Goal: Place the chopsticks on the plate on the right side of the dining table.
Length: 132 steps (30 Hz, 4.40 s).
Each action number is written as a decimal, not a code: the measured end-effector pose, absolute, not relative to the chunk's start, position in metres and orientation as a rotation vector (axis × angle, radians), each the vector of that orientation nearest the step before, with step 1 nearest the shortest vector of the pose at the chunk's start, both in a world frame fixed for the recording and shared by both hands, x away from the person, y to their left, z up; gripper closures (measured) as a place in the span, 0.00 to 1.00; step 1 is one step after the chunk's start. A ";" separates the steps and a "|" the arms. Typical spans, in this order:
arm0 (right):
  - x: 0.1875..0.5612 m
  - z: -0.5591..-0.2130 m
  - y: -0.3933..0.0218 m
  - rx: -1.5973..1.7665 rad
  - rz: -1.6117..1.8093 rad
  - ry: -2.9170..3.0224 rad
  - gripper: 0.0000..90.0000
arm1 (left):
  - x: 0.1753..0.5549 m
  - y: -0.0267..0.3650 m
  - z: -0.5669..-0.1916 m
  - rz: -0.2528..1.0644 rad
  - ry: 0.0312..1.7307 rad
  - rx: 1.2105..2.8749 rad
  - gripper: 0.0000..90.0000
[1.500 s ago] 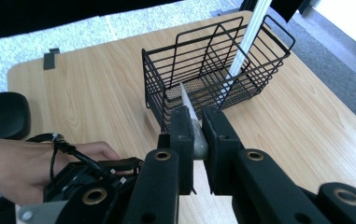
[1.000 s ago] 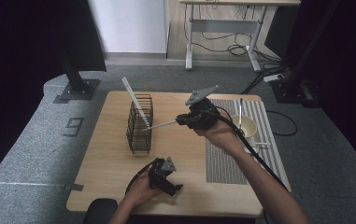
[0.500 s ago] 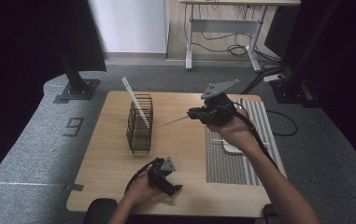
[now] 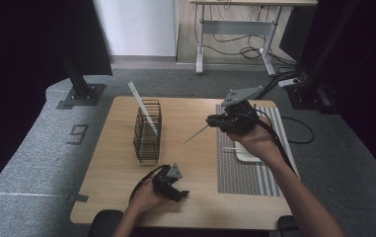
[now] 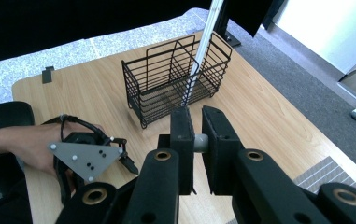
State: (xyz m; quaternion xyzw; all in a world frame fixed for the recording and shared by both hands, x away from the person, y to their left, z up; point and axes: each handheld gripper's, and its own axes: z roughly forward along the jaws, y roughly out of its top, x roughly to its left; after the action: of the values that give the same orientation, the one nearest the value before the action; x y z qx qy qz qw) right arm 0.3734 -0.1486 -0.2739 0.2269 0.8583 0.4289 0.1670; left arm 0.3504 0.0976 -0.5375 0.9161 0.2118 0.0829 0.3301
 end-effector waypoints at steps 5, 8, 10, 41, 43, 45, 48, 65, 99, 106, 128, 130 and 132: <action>0.370 -0.278 -0.154 0.650 1.226 2.447 0.91 | 0.355 0.097 -0.530 0.219 0.551 2.365 0.30; 0.367 -0.282 -0.156 0.654 1.220 2.460 0.91 | 0.358 0.098 -0.523 0.213 0.560 2.336 0.35; 0.365 -0.284 -0.158 0.652 1.214 2.466 0.91 | 0.360 0.099 -0.517 0.222 0.569 2.311 0.40; 0.361 -0.310 -0.169 0.702 1.266 2.596 0.91 | 0.384 0.070 -0.485 0.153 0.373 2.115 0.89; 0.362 -0.311 -0.169 0.708 1.269 2.600 0.91 | 0.382 0.069 -0.485 0.156 0.345 2.125 0.90; 0.363 -0.312 -0.170 0.718 1.273 2.600 0.91 | 0.380 0.069 -0.486 0.170 0.324 2.131 0.91; 0.364 -0.312 -0.170 0.724 1.252 2.579 0.88 | 0.378 0.068 -0.486 0.172 0.299 2.142 0.93; 0.363 -0.348 -0.153 0.782 1.061 2.351 0.38 | 0.371 0.074 -0.492 0.105 0.319 2.199 0.95; 0.374 -0.406 -0.195 0.918 1.024 2.263 0.32 | 0.367 0.092 -0.489 0.050 0.310 2.141 0.95; 0.375 -0.420 -0.201 0.955 1.028 2.264 0.32 | 0.368 0.095 -0.488 0.041 0.295 2.116 0.95; 0.378 -0.443 -0.211 1.002 1.017 2.286 0.34 | 0.367 0.098 -0.488 0.021 0.259 2.085 0.95; 0.378 -0.445 -0.212 1.003 1.009 2.289 0.34 | 0.367 0.099 -0.487 0.014 0.257 2.080 0.95; 0.378 -0.447 -0.212 1.008 1.008 2.291 0.34 | 0.367 0.099 -0.487 0.012 0.251 2.083 0.95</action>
State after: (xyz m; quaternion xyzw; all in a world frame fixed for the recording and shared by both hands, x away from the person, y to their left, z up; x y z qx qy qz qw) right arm 0.3777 -0.2123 -0.4469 0.3644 0.8284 0.3643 0.2199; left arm 0.3673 0.0990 -0.4872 0.8608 0.1035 0.0050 0.4983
